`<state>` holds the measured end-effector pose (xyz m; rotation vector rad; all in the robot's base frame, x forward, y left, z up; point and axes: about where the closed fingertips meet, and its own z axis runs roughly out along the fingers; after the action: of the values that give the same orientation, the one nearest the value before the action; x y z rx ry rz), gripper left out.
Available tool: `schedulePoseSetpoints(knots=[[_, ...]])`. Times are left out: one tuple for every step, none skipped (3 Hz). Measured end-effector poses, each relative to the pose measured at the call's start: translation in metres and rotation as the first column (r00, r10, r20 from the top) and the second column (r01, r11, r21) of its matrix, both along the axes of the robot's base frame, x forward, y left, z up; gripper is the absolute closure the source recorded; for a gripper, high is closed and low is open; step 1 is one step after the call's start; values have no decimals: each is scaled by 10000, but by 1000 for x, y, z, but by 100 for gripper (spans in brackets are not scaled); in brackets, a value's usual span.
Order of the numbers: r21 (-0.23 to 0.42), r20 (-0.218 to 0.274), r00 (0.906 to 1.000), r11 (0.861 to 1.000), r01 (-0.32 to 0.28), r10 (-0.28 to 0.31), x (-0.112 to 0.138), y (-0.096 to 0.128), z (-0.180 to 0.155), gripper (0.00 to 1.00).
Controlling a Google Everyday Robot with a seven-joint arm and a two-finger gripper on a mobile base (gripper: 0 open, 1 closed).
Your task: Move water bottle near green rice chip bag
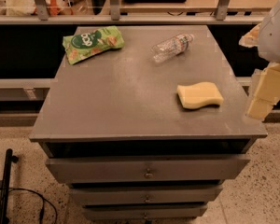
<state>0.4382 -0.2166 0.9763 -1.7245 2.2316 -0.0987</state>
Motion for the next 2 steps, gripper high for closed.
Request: schedulePoseSetpoints(knots=[[1,3,10000,10000,2,-2,0,0,0,0],[350,584,9930,9943,1004,-1024,12,-6,2,0]])
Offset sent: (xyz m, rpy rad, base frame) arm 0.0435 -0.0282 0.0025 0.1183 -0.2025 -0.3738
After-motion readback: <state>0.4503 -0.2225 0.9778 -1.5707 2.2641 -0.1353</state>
